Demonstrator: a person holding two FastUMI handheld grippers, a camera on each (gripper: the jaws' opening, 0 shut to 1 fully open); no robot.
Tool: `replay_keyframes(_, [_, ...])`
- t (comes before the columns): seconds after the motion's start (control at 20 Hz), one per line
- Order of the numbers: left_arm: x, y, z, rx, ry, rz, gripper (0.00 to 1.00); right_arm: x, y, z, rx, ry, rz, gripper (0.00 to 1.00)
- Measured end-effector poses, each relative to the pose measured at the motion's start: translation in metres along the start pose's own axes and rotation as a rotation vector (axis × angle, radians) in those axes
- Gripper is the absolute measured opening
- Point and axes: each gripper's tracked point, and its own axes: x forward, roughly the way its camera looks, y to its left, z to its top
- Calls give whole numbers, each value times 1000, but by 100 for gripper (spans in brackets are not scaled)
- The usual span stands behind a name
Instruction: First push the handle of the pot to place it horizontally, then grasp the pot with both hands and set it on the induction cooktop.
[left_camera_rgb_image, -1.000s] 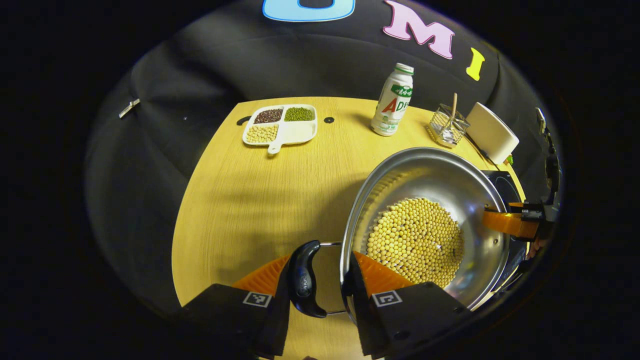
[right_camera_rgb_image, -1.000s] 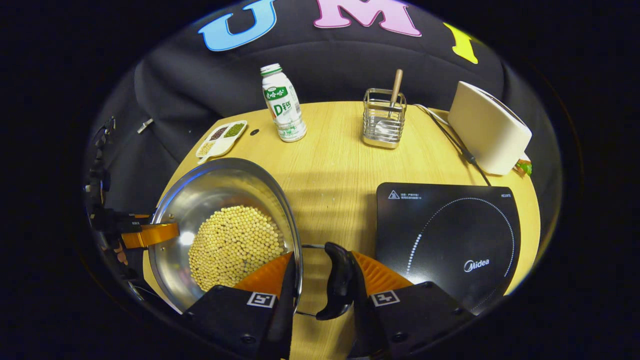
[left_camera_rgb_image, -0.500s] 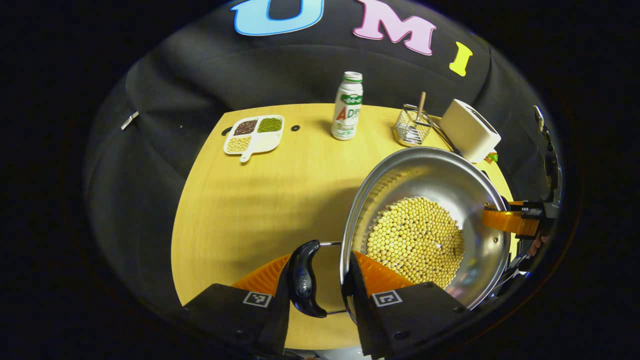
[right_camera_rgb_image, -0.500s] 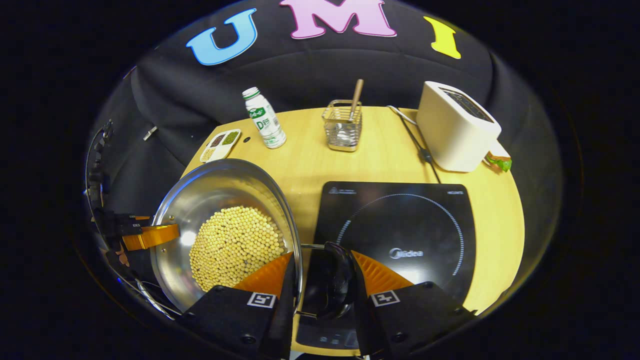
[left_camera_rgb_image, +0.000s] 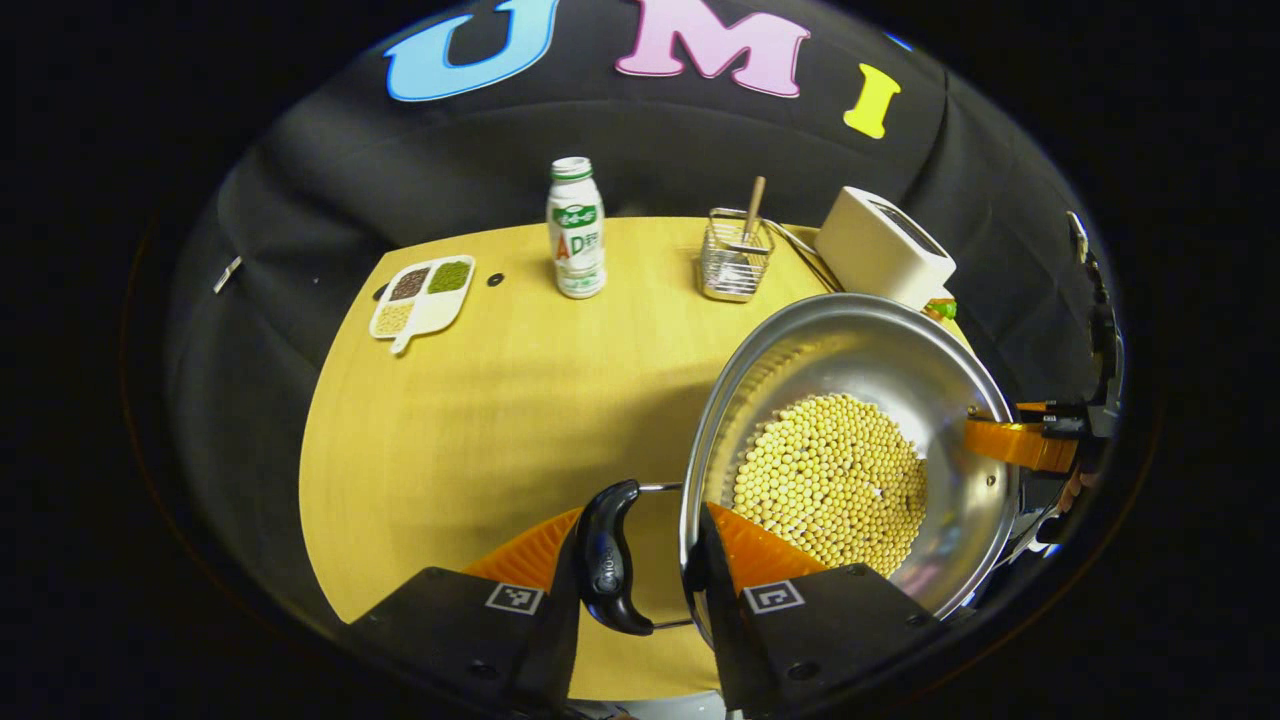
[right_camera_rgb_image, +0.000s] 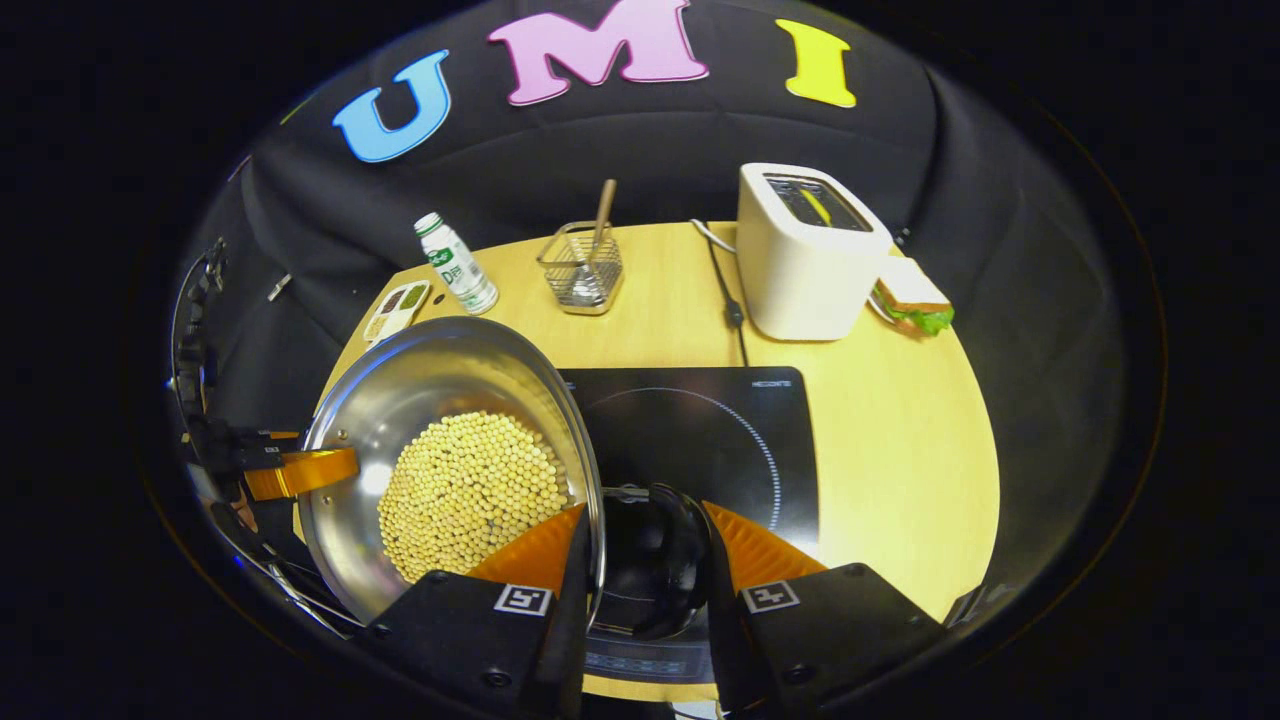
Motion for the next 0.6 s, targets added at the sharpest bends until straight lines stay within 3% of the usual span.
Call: replay_keyframes(0.6, [51, -80, 22, 7, 15, -34, 58, 13, -86, 10, 15, 6, -40, 54])
